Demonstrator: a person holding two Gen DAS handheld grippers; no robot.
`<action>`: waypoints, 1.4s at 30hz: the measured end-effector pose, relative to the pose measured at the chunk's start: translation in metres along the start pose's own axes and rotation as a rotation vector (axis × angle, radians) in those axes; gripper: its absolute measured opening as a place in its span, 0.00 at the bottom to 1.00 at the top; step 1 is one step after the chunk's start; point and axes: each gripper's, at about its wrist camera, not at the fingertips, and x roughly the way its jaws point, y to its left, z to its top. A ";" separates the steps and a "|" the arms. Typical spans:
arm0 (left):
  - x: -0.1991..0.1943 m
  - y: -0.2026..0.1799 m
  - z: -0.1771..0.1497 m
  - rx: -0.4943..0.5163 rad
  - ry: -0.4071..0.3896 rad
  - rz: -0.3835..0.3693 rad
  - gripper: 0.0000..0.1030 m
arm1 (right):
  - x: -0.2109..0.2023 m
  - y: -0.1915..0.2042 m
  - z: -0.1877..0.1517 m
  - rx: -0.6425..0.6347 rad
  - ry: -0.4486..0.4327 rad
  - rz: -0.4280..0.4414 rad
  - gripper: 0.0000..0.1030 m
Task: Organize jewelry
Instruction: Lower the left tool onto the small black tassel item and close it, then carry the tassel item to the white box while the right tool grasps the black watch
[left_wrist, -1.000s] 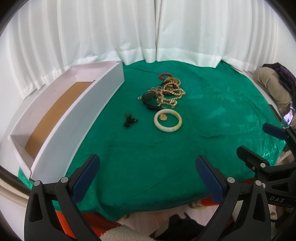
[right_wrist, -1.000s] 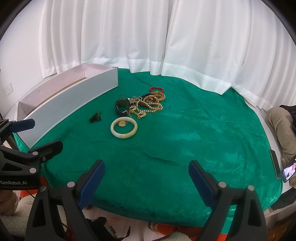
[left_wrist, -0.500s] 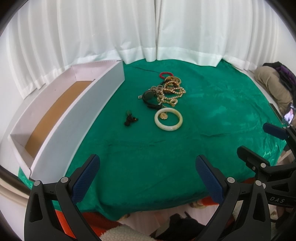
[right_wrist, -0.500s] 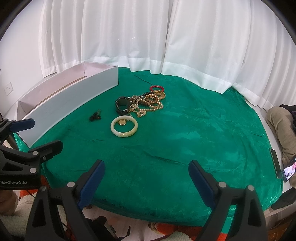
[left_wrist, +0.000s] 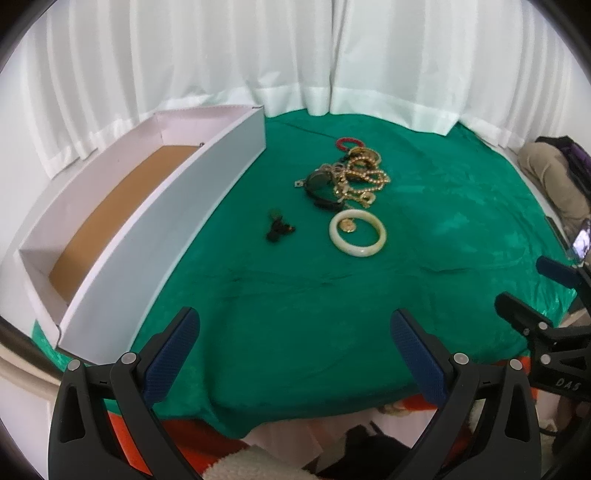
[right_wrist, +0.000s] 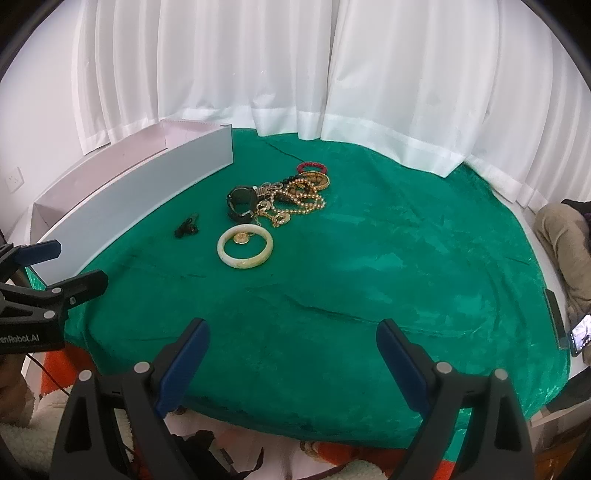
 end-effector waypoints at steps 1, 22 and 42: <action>0.003 0.001 0.000 0.000 0.008 -0.003 0.99 | 0.002 -0.001 0.000 0.005 0.008 0.004 0.91; 0.180 0.022 0.074 0.021 0.188 -0.114 0.67 | 0.012 -0.018 -0.009 0.073 0.061 0.030 0.91; 0.112 0.050 0.057 -0.049 0.071 -0.148 0.15 | 0.093 -0.020 0.063 0.026 0.086 0.160 0.91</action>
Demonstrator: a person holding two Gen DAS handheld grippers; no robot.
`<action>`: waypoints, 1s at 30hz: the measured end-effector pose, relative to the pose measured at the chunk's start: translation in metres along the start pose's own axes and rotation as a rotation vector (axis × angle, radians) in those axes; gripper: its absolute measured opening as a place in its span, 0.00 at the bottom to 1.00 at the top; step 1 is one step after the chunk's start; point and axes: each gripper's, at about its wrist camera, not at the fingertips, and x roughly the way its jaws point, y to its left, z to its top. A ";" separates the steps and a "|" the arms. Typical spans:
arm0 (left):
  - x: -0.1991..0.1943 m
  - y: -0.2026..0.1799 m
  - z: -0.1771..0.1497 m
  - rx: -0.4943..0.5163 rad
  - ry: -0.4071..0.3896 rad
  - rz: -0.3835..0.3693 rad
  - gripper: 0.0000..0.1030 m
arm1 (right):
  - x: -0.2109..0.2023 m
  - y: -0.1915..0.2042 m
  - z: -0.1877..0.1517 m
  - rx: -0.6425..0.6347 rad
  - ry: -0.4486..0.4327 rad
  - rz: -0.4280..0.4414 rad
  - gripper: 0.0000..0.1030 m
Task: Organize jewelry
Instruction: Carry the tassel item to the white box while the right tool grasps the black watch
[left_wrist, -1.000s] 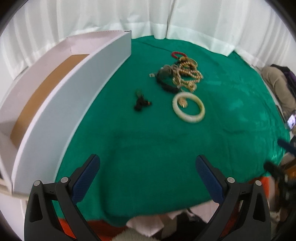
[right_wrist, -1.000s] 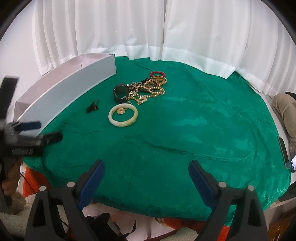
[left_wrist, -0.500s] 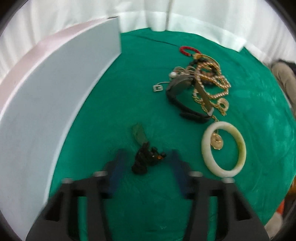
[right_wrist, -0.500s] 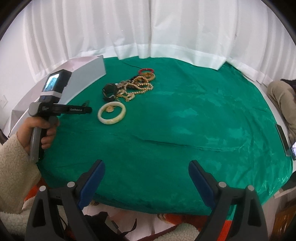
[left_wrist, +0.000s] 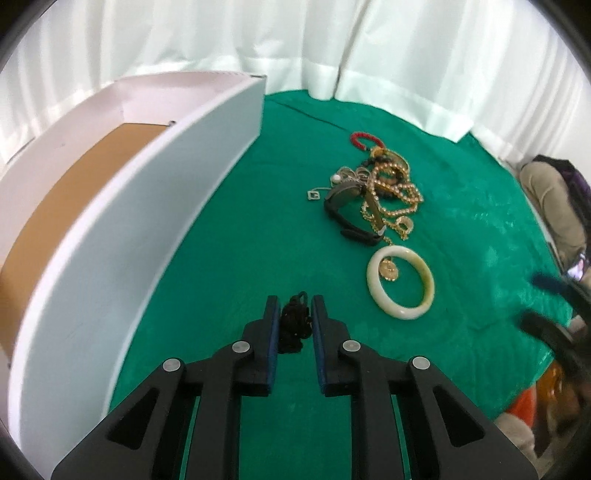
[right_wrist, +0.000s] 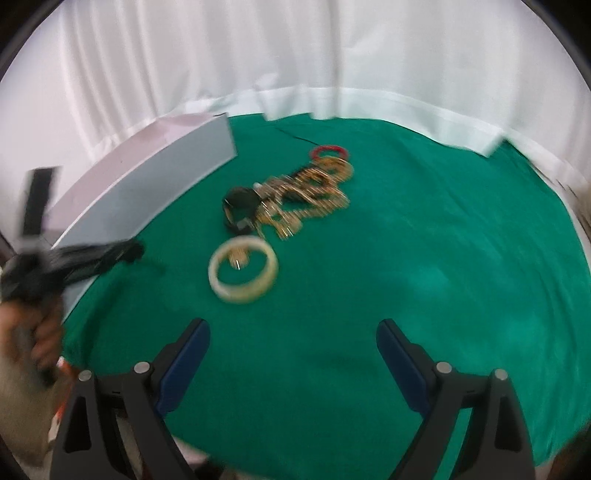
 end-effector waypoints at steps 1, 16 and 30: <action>-0.003 0.001 -0.002 -0.004 -0.003 0.008 0.15 | 0.017 0.008 0.014 -0.033 0.013 0.011 0.91; -0.028 0.020 -0.026 -0.080 0.019 0.003 0.15 | 0.138 0.077 0.101 -0.242 0.095 -0.037 0.40; -0.131 0.089 0.011 -0.194 -0.144 0.018 0.15 | 0.038 0.108 0.156 -0.095 0.057 0.376 0.12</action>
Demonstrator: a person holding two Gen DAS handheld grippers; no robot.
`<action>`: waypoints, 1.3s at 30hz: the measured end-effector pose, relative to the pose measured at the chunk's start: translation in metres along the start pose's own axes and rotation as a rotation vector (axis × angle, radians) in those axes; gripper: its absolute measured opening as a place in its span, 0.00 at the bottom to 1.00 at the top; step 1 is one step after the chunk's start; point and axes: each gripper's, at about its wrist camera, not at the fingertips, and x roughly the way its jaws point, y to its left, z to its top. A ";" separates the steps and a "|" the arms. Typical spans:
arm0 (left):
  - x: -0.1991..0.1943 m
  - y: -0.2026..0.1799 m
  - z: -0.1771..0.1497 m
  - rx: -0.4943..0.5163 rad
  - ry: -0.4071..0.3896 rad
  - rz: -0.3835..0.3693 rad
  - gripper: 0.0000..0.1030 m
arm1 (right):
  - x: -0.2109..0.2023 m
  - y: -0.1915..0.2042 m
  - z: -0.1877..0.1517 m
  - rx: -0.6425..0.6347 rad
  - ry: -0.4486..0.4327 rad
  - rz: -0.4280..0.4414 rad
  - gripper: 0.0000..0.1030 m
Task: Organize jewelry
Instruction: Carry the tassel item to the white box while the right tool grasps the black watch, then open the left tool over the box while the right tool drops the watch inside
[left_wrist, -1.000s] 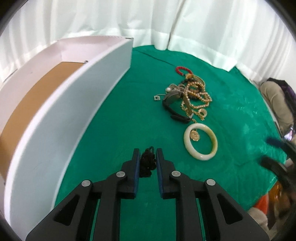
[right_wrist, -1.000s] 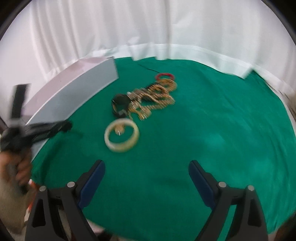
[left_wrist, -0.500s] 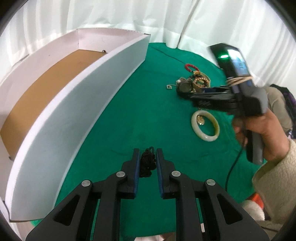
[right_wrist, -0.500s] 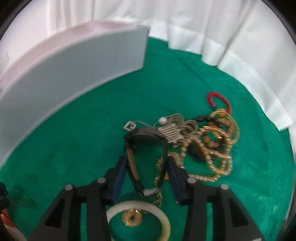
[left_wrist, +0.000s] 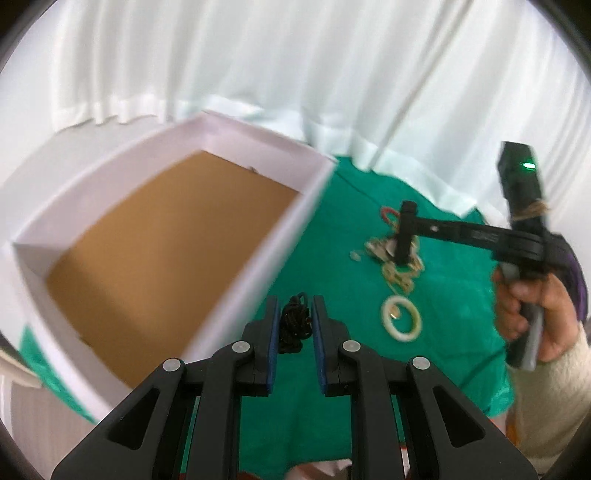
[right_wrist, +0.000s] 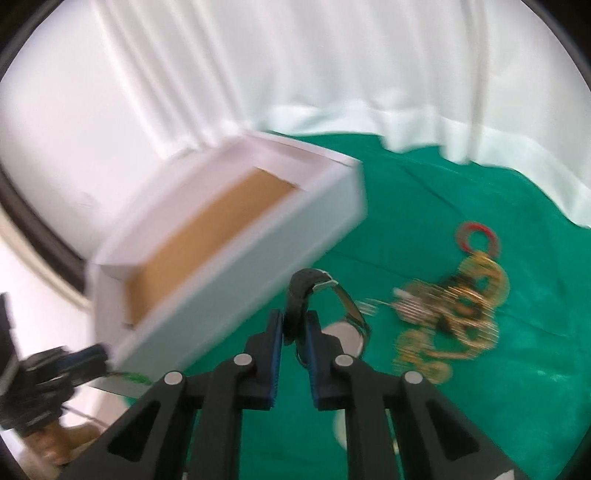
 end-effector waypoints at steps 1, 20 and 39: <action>-0.003 0.011 0.005 -0.008 -0.011 0.027 0.15 | -0.001 0.017 0.005 -0.013 -0.005 0.046 0.12; -0.007 0.114 -0.002 -0.164 0.002 0.200 0.15 | 0.056 0.101 -0.013 -0.263 0.097 0.050 0.50; -0.028 0.098 -0.010 -0.112 -0.017 0.201 0.15 | 0.070 0.081 -0.067 -0.202 0.157 0.045 0.16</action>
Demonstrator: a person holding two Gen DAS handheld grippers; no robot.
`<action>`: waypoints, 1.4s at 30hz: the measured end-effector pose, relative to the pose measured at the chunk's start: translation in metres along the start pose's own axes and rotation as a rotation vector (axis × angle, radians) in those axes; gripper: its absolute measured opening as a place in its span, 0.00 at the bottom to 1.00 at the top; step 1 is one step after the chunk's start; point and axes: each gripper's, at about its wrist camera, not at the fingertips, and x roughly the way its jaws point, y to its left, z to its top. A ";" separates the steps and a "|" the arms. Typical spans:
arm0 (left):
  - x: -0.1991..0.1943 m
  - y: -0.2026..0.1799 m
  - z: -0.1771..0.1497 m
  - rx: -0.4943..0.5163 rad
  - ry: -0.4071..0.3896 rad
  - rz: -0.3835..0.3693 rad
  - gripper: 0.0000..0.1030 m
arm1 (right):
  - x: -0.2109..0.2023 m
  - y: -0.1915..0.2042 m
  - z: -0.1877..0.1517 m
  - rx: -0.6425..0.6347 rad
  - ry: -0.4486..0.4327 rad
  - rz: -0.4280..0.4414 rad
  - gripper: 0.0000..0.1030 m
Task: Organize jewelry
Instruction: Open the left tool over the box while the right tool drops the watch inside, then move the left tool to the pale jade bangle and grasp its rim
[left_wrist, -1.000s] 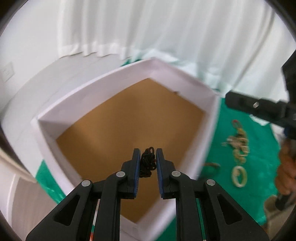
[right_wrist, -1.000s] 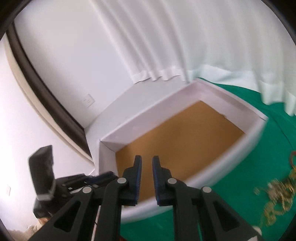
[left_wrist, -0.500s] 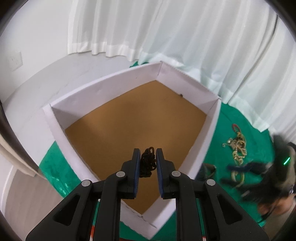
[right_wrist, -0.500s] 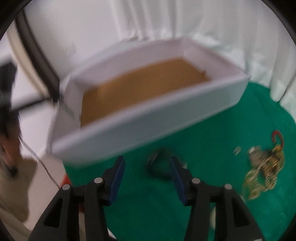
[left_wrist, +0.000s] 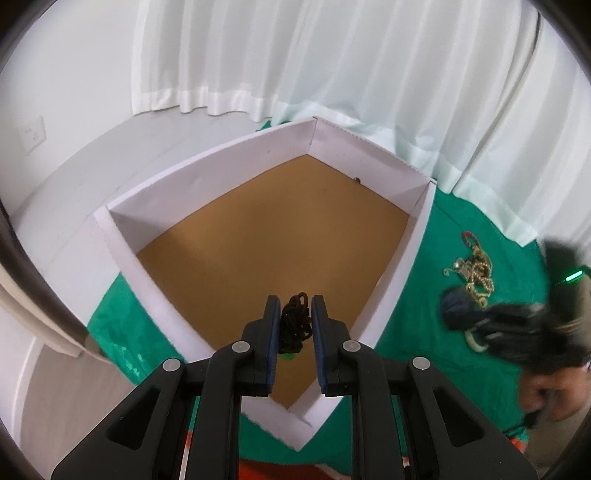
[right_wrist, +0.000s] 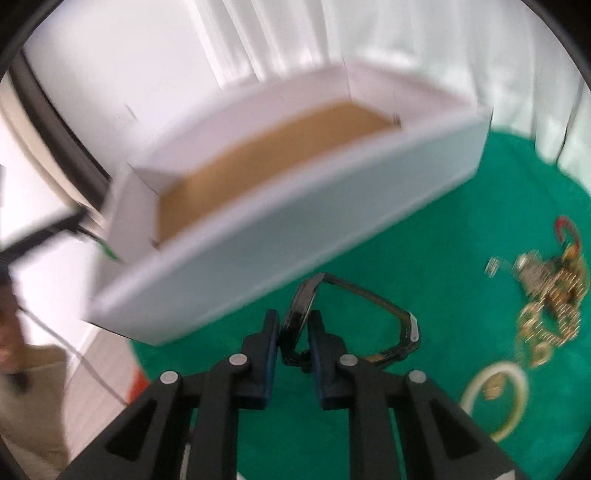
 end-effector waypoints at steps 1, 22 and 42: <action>0.003 0.000 0.001 -0.002 0.002 0.003 0.15 | -0.018 0.009 0.012 -0.027 -0.043 0.015 0.16; 0.052 0.006 0.008 -0.052 -0.028 0.199 0.86 | 0.047 0.038 0.094 -0.051 -0.046 0.055 0.55; 0.049 -0.041 -0.021 0.173 -0.025 0.328 0.86 | -0.078 -0.008 -0.135 0.059 -0.190 -0.170 0.55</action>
